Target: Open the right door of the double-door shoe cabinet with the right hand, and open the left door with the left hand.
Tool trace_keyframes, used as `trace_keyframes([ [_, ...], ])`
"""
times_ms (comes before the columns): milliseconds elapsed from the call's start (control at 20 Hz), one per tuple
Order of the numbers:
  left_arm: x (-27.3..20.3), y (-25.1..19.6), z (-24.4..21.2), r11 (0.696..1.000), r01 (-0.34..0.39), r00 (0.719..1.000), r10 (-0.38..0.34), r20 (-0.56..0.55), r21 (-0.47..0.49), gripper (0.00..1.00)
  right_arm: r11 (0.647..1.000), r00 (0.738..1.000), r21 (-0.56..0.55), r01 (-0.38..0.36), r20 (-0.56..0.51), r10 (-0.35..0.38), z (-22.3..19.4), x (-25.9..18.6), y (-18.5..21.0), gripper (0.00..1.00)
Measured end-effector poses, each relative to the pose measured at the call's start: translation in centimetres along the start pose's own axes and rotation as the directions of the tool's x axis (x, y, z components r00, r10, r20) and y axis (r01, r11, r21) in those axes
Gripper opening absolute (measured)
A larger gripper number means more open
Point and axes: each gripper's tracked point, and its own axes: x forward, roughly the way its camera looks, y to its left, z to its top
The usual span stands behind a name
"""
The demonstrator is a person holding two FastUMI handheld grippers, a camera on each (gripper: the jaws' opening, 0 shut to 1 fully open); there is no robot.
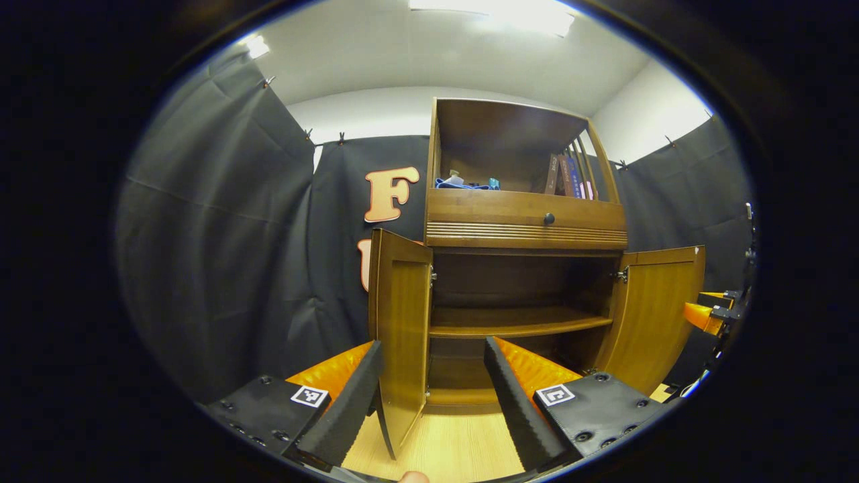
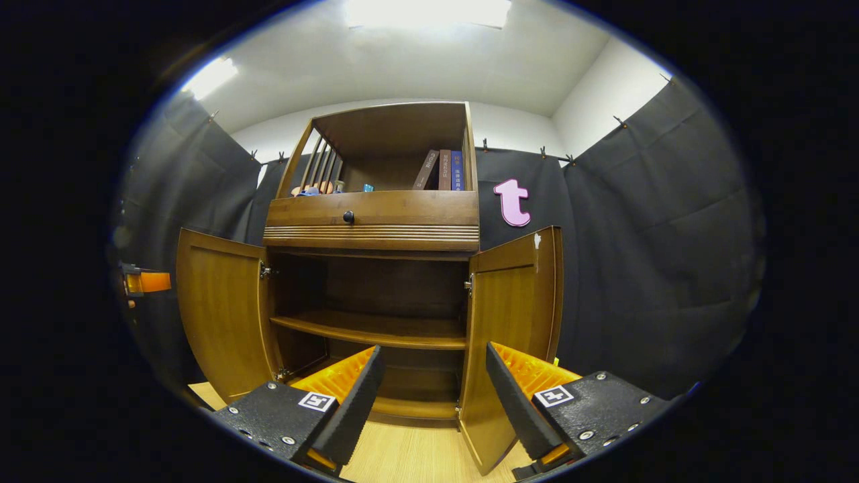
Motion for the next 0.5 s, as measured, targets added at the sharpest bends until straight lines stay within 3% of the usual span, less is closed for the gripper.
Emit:
trace_keyframes([
  [500, 0.0, 0.68, -0.63, 0.998, -0.033, 0.999, 0.033, -0.001, 0.055, 0.99, 1.0, 1.0, 0.003, -0.01, -0.005, 0.01, -0.04, -0.21, 0.68, 0.98],
])
